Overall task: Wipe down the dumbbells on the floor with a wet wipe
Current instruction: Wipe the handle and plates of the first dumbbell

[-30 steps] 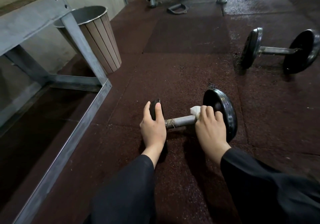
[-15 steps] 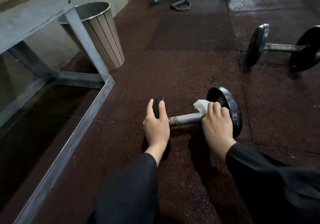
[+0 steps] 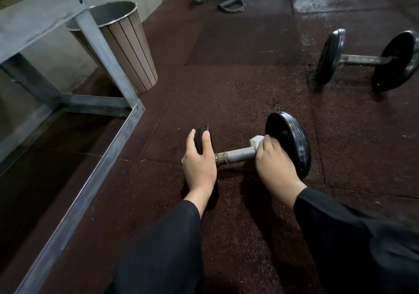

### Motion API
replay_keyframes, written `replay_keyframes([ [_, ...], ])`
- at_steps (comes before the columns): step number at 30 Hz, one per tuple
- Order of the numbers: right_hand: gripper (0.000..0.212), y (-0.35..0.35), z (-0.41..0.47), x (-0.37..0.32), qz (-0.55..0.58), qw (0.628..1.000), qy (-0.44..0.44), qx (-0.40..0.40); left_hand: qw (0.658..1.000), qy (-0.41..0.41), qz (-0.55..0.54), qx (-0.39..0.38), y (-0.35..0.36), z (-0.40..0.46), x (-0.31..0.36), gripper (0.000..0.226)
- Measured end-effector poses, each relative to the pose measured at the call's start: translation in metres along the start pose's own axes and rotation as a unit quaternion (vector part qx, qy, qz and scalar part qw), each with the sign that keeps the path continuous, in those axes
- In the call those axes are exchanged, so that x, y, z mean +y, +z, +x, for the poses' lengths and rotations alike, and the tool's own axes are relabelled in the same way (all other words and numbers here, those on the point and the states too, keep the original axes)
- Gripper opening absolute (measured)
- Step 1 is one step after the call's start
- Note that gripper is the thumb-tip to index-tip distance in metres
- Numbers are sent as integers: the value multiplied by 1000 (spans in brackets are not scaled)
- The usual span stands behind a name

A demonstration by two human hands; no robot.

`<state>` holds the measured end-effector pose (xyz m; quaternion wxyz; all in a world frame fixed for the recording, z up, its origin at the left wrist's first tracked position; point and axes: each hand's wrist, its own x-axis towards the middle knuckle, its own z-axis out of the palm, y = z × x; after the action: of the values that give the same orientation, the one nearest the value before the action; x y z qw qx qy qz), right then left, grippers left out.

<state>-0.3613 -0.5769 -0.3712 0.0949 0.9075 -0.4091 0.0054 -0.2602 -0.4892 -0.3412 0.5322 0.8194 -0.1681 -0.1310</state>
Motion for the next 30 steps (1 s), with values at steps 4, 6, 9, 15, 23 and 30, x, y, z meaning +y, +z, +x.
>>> replay_keyframes([
  [4, 27, -10, 1, 7, 147, 988, -44, -1, 1000, 1, -1, 4, 0, 1, -1, 48],
  [6, 22, -20, 3, 10, 245, 969, -16, 3, 1000, 4, -1, 5, 0, 0, -2, 48],
  [9, 29, -32, 10, 8, 432, 898, 81, 33, 1000, 10, 2, 9, -1, 0, -2, 47],
  [15, 36, -28, 14, -29, 502, 864, 38, -3, 1000, 9, 7, 6, 0, 0, -1, 47],
  [23, 28, 1, -4, -50, 331, 930, -158, 30, 1000, -2, 3, 1, 0, 0, 0, 48],
  [30, 27, -15, 18, -48, 252, 955, -145, -64, 1000, -6, 8, -2, 0, 0, 0, 48],
])
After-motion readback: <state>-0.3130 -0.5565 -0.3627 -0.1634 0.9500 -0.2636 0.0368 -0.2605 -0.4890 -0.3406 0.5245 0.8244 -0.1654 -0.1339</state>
